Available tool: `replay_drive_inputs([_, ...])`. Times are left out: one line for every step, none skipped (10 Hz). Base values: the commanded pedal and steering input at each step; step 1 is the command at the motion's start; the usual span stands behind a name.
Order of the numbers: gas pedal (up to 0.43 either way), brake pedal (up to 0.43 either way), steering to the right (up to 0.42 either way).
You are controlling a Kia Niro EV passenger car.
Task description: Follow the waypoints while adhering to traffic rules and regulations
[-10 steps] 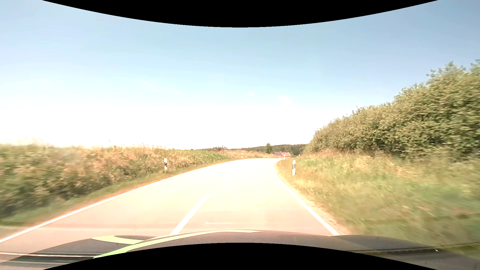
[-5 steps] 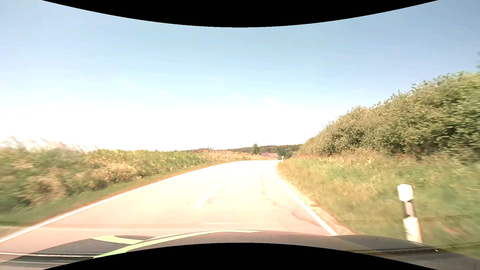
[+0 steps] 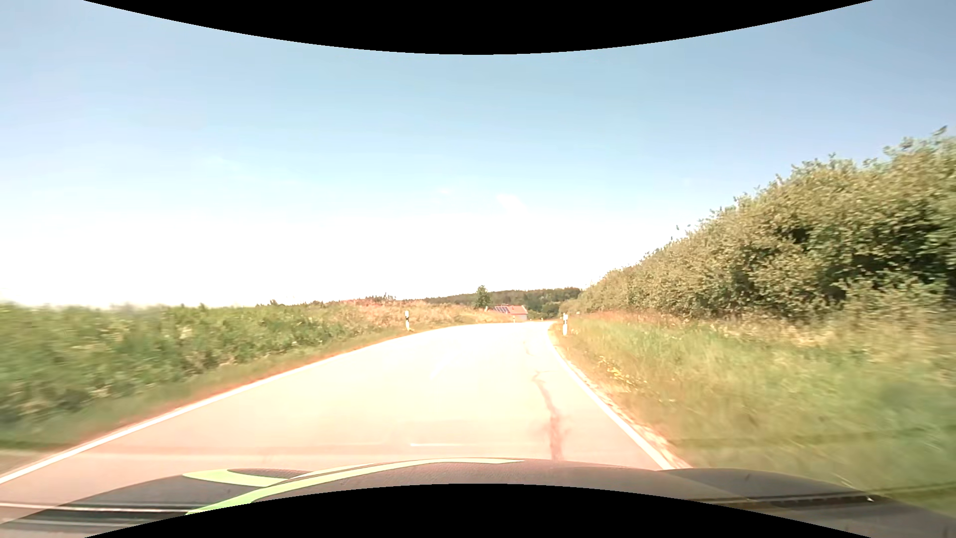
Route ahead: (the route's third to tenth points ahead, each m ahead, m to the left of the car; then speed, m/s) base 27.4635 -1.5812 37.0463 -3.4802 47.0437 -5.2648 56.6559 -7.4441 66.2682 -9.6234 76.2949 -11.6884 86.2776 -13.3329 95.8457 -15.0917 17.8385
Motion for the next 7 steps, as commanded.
replay_drive_inputs([0.0,0.0,0.033])
replay_drive_inputs([0.0,0.0,0.033])
replay_drive_inputs([0.0,0.0,0.034])
replay_drive_inputs([0.0,0.0,0.033])
replay_drive_inputs([0.0,0.0,0.034])
replay_drive_inputs([0.008,0.0,0.034])
replay_drive_inputs([0.02,0.0,0.034])
